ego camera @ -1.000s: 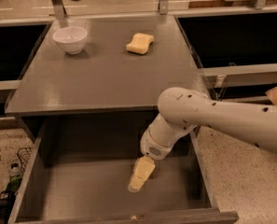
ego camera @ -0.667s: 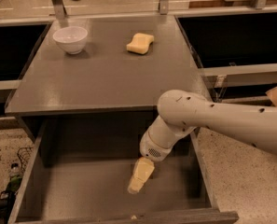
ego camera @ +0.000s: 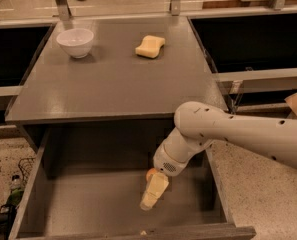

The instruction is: Pick orange from top drawer and place on counter

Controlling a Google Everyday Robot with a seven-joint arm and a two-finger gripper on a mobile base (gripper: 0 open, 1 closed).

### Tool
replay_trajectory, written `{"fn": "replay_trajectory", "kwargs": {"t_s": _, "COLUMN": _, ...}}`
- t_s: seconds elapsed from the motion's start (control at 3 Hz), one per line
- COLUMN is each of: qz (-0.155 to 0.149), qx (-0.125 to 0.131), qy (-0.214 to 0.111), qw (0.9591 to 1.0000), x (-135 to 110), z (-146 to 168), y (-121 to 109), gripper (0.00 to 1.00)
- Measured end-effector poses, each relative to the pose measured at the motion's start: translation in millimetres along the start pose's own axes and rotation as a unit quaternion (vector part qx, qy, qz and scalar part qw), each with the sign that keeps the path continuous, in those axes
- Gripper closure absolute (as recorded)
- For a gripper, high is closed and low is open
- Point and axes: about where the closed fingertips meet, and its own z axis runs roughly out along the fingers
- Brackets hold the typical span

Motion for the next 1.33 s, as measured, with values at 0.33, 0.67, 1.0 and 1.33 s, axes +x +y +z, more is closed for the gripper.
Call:
{"fn": "replay_trajectory", "kwargs": {"t_s": 0.33, "qz": -0.001, "qx": -0.012, "qy": -0.003, "qw": 0.9999, "x": 1.6, "z": 8.1, "y": 0.7, "gripper": 0.00}}
{"fn": "replay_trajectory", "kwargs": {"t_s": 0.67, "qz": -0.001, "qx": -0.013, "qy": -0.003, "qw": 0.9999, "x": 1.7, "z": 8.6, "y": 0.8, "gripper": 0.00}}
{"fn": "replay_trajectory", "kwargs": {"t_s": 1.0, "qz": -0.001, "qx": -0.013, "qy": -0.003, "qw": 0.9999, "x": 1.7, "z": 8.6, "y": 0.8, "gripper": 0.19}}
{"fn": "replay_trajectory", "kwargs": {"t_s": 1.33, "qz": -0.001, "qx": -0.013, "qy": -0.003, "qw": 0.9999, "x": 1.7, "z": 8.6, "y": 0.8, "gripper": 0.50}}
